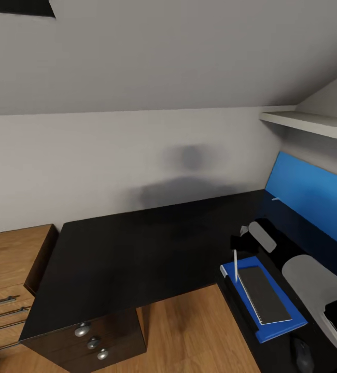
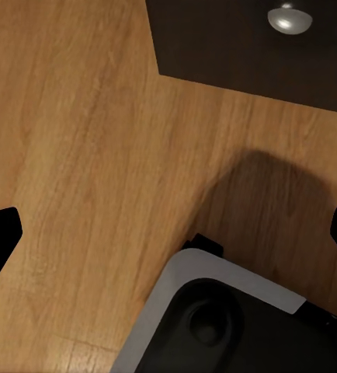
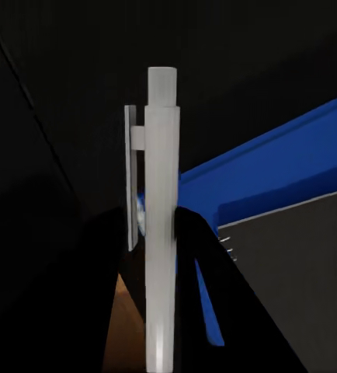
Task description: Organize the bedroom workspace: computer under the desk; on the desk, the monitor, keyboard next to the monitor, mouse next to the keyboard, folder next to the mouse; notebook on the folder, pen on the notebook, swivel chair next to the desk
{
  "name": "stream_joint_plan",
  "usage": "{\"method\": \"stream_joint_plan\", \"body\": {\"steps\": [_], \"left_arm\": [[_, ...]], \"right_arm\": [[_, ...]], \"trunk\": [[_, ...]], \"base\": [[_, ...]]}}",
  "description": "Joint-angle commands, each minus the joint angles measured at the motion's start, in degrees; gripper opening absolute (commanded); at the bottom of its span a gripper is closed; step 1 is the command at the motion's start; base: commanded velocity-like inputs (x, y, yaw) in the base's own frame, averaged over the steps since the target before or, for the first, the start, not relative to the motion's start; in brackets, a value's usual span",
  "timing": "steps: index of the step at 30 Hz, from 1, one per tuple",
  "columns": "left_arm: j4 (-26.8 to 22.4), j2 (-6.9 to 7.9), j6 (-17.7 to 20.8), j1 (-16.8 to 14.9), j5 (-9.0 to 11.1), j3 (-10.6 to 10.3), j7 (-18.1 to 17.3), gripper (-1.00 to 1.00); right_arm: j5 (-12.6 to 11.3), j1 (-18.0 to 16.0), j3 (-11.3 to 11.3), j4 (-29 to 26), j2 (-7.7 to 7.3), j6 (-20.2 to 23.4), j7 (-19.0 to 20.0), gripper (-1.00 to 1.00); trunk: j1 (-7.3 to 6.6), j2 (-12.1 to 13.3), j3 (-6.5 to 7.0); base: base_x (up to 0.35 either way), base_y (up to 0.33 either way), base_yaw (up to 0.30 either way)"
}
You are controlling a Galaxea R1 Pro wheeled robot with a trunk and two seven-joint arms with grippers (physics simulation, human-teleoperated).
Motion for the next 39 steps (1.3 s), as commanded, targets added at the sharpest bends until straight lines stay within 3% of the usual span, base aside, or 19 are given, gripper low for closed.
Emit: {"method": "stream_joint_plan", "body": {"steps": [1, 19, 32, 39], "left_arm": [[0.0, 0.02, -0.2, 0.0, 0.5, -0.4, -0.1, 1.00], [0.0, 0.01, -0.3, 0.0, 0.3, -0.5, 0.0, 1.00], [-0.1, 0.06, -0.3, 0.0, 0.3, -0.7, 0.1, 1.00], [-0.1, 0.26, -0.3, 0.0, 0.2, -0.7, 0.1, 1.00]], "right_arm": [[-0.1, 0.1, 0.4, -0.1, -0.11, -1.1, -0.4, -1.00], [1.0, 0.4, 0.4, 0.1, -1.10, -3.2, 1.2, -1.00], [1.1, 0.4, 0.4, 0.1, -1.22, -0.9, 1.3, -1.00], [3.8, 0.4, 0.4, 0.2, -1.52, -0.8, 1.3, -1.00]], "trunk": [[0.01, -0.1, -0.07], [0.01, -0.1, -0.07], [0.01, -0.1, -0.07], [0.01, -0.1, -0.07]], "base": [[0.000, 0.000, 0.000], [0.000, 0.000, 0.000], [-0.073, -0.036, 0.000], [-0.033, -0.016, 0.000]]}}
